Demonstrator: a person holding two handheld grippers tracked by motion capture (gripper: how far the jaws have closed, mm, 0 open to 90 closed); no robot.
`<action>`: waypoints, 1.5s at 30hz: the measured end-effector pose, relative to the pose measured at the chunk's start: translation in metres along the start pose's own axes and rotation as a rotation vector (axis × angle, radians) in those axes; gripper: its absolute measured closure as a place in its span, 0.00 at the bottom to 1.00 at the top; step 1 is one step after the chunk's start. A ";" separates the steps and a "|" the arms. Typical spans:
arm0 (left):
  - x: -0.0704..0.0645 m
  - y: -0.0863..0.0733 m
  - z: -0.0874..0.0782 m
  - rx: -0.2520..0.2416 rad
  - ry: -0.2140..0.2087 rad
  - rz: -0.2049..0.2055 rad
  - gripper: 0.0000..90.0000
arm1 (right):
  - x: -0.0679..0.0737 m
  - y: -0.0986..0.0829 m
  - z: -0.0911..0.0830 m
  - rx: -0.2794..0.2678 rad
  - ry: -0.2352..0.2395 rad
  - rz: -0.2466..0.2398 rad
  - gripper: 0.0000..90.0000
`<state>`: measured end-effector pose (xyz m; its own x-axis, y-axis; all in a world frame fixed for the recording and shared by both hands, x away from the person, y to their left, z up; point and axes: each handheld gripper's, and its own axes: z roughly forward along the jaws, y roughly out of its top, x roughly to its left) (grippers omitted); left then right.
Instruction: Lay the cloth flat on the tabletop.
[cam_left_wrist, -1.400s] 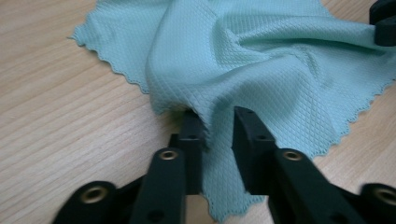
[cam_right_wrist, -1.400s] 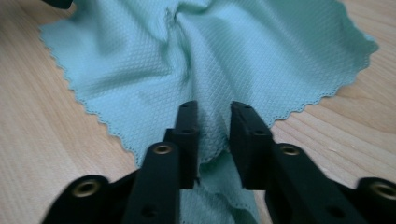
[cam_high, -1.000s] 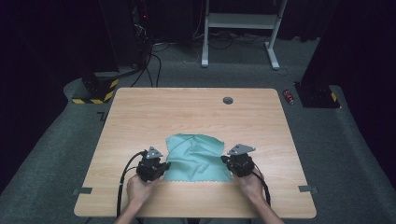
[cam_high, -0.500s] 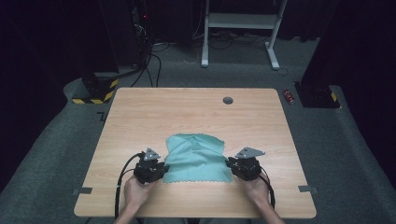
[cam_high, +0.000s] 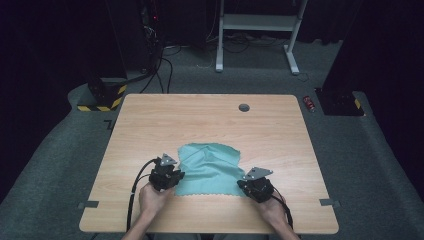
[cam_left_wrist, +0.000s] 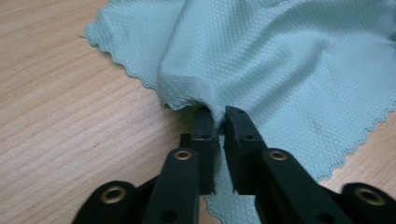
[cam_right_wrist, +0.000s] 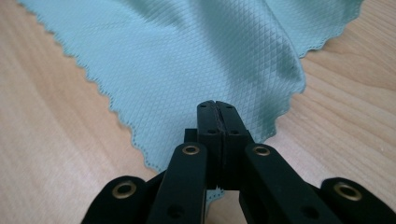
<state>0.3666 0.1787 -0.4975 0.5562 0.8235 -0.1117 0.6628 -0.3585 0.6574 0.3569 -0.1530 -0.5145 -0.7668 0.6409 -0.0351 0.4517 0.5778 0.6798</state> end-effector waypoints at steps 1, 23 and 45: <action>-0.001 -0.001 0.000 0.001 -0.004 -0.003 0.95 | 0.002 -0.001 -0.002 0.002 0.002 -0.009 1.00; 0.016 0.007 -0.019 -0.071 -0.017 -0.054 0.77 | -0.034 0.031 -0.004 -0.098 -0.036 0.154 0.87; 0.057 0.047 0.040 -0.012 0.152 -0.088 0.65 | -0.065 0.060 0.025 -0.092 -0.092 0.195 0.70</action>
<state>0.4493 0.1909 -0.5025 0.4135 0.9088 -0.0556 0.6987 -0.2776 0.6593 0.4450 -0.1473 -0.4899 -0.6222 0.7818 0.0394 0.5407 0.3929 0.7438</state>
